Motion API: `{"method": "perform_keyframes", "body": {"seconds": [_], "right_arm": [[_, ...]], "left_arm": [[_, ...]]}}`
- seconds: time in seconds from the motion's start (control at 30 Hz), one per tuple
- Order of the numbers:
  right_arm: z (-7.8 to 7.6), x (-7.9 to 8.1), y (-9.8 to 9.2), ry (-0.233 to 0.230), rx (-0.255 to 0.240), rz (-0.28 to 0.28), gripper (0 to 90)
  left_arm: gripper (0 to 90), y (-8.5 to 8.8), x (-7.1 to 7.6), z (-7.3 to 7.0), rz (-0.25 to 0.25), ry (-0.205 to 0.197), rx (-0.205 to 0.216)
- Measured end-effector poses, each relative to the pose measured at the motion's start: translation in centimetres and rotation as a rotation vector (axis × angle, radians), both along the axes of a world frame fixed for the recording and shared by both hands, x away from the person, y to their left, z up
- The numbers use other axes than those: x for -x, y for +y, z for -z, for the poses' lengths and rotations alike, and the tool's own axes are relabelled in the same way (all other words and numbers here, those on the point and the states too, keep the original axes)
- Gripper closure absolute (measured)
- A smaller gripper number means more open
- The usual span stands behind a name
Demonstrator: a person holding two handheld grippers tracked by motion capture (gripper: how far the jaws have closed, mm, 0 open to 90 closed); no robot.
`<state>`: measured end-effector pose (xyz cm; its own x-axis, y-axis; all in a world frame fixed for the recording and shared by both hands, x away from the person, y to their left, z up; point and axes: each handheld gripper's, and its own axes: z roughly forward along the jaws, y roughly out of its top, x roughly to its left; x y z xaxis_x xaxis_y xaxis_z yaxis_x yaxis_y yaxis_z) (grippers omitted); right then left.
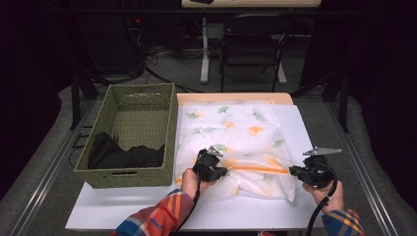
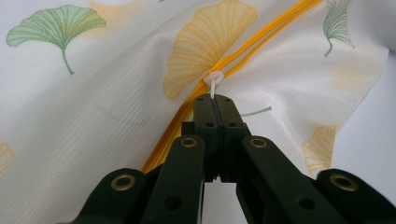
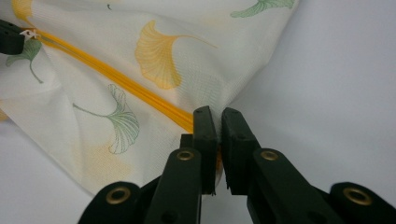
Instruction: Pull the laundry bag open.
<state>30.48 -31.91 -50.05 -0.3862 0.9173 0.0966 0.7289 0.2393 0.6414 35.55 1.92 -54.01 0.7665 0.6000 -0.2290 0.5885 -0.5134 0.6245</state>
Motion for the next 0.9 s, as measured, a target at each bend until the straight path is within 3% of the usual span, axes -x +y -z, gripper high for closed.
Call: {"method": "perform_keyframes", "body": {"seconds": [0.27,0.9], "right_arm": [[0.1,0.0,0.0,0.002,0.000,0.003,85.6],[0.2,-0.1,0.0,0.007,0.007,0.012,85.5]], "left_arm": [[90.0,0.7,0.3,-0.2,-0.012,0.001,0.002],[90.0,3.6,0.9,-0.6,-0.043,-0.019,-0.037]]}}
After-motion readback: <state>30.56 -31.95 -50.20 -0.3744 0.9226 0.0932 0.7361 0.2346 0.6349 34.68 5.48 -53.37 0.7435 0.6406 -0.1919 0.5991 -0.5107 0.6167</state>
